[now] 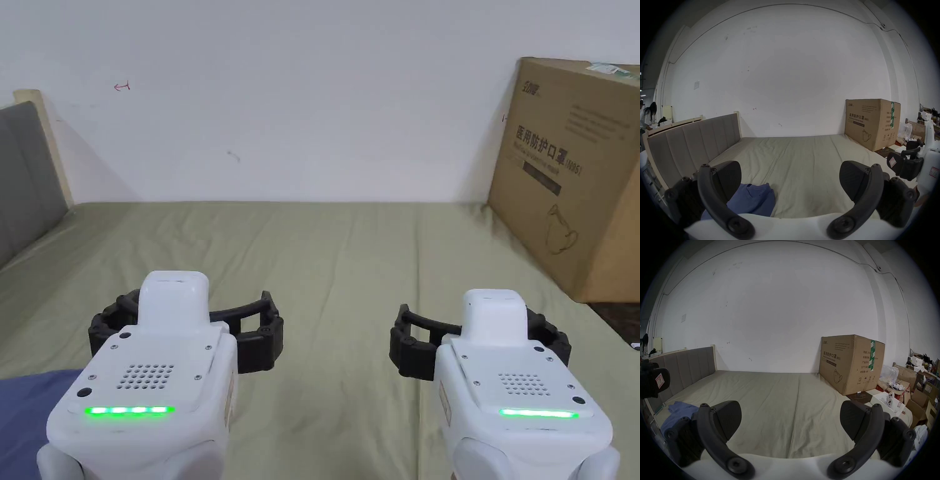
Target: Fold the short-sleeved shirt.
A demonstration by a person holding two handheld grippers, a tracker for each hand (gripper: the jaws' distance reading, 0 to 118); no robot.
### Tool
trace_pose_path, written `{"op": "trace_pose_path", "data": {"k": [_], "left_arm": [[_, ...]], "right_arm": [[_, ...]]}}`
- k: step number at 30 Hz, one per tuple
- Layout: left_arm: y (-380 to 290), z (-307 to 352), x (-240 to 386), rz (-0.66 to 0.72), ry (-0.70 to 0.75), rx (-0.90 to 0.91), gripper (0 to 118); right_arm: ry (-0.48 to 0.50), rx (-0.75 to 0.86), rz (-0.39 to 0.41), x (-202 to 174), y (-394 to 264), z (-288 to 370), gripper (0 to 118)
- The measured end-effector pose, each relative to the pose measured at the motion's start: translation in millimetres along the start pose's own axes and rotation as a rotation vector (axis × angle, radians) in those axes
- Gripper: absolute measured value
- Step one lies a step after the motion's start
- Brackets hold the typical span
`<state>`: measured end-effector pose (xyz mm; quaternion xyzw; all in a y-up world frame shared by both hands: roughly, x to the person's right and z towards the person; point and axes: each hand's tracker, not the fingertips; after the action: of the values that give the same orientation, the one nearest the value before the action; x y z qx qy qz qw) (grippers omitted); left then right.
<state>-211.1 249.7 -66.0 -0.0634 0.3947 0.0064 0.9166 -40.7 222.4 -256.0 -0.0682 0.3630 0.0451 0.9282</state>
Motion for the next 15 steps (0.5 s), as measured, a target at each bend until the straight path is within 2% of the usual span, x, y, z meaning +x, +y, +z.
{"op": "trace_pose_path", "data": {"k": [2,4,5,7,9,11,14,15], "left_arm": [[0,0,-1,0.006,0.000,0.003,118],[2,1,-7,0.089,-0.035,0.026,118],[3,1,-12,0.153,-0.058,0.032,118],[4,-1,-24,0.322,-0.104,0.051,118],[-3,-5,-42,0.593,-0.153,0.067,118],[-20,-13,-57,0.853,-0.198,0.045,118],[-58,-24,-71,1.186,-0.159,-0.016,118],[-72,-25,-73,1.276,-0.121,-0.045,118]], "right_arm": [[-0.002,-0.002,-0.003,0,2,0,118],[0.000,0.003,0.000,0,9,-1,118],[-0.009,0.018,0.018,-2,14,0,118],[-0.046,0.054,0.112,-10,27,1,118],[-0.076,0.160,0.314,-27,39,5,118],[-0.100,0.223,0.587,-51,41,9,118],[-0.137,0.264,1.063,-89,21,8,118],[-0.108,0.258,1.229,-98,6,7,118]]}}
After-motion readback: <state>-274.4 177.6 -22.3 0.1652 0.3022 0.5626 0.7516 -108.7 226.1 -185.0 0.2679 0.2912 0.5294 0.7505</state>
